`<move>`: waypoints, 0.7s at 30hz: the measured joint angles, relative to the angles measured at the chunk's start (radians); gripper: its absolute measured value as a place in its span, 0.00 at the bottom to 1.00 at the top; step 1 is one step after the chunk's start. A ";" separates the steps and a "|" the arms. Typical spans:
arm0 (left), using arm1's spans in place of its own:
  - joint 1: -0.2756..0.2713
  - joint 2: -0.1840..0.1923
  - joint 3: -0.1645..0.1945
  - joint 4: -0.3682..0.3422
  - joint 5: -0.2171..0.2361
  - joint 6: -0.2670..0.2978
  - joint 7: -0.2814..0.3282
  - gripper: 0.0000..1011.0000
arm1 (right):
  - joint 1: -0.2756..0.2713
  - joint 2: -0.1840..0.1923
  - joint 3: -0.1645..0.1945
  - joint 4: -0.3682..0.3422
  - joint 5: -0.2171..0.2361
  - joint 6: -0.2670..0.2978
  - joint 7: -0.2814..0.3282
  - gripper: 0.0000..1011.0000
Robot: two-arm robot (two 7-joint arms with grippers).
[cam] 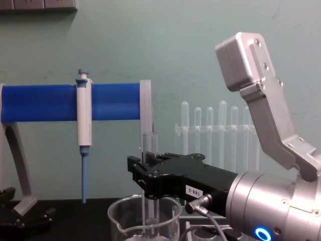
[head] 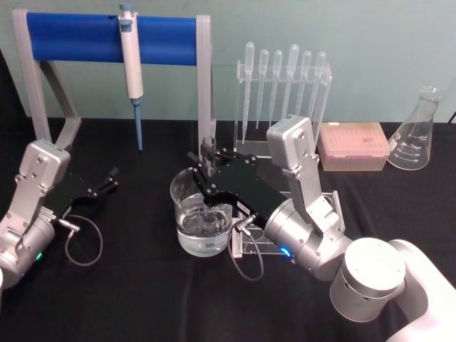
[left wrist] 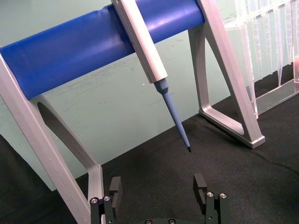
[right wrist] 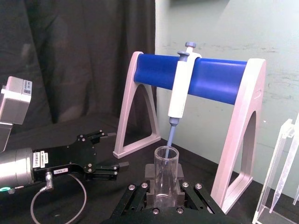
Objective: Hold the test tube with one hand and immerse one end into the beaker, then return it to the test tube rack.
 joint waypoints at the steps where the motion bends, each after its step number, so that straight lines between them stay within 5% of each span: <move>1: 0.000 0.000 0.000 0.000 0.000 0.000 0.000 0.99 | 0.000 0.000 0.000 0.000 0.000 0.000 0.000 0.23; 21: 0.000 0.000 0.000 0.000 0.000 0.000 0.000 0.99 | 0.000 0.000 0.000 0.000 0.000 0.000 0.000 0.23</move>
